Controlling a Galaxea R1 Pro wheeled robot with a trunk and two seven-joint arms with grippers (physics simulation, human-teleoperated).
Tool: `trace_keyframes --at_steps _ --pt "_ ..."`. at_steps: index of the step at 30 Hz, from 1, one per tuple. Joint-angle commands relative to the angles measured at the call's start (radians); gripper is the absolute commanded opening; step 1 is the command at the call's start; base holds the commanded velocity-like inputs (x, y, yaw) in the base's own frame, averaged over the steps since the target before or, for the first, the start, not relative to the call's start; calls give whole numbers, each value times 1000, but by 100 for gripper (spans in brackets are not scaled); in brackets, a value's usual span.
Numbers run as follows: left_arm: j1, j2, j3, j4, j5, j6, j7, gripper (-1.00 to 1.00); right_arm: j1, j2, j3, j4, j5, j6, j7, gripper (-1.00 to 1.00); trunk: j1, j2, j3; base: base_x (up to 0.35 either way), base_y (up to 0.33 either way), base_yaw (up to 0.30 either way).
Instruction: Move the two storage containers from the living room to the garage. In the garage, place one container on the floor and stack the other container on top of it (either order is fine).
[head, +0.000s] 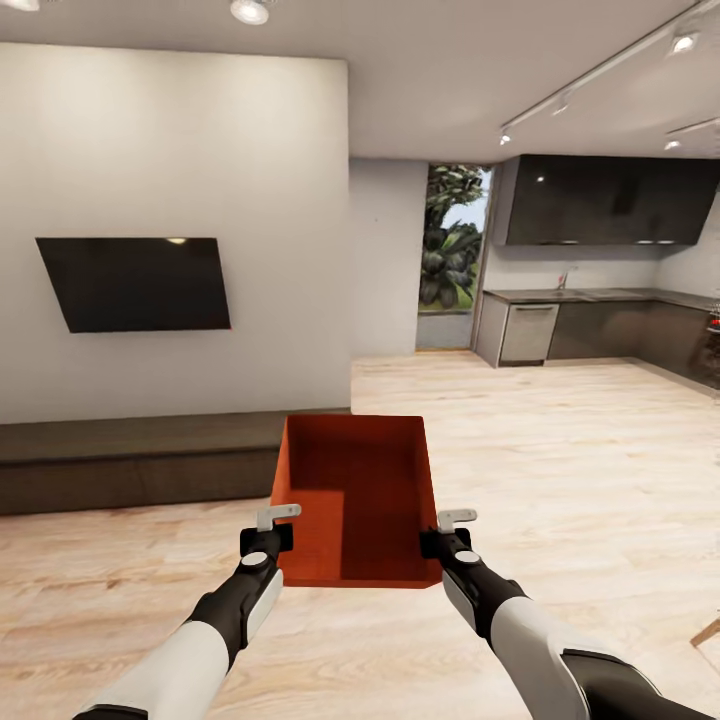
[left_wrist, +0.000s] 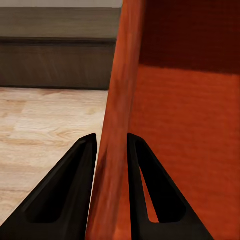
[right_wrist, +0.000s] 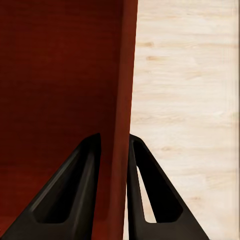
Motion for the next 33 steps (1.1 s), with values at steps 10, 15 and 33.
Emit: trace_keyframes --at_steps 10,15,33 --pt "-1 26 10 -3 -15 -80 21 -100 -1 0 -32 4 5 -4 -2 -100 0 -2 12 0 0 -120" --pt "0 26 10 -3 -15 -80 22 -100 -1 0 -32 4 5 -4 -2 -100 0 -2 18 0 0 -120" --pt "0 26 10 -3 -14 -80 22 -100 -1 1 -32 4 3 -4 -2 -100 0 -2 27 0 0 -109"
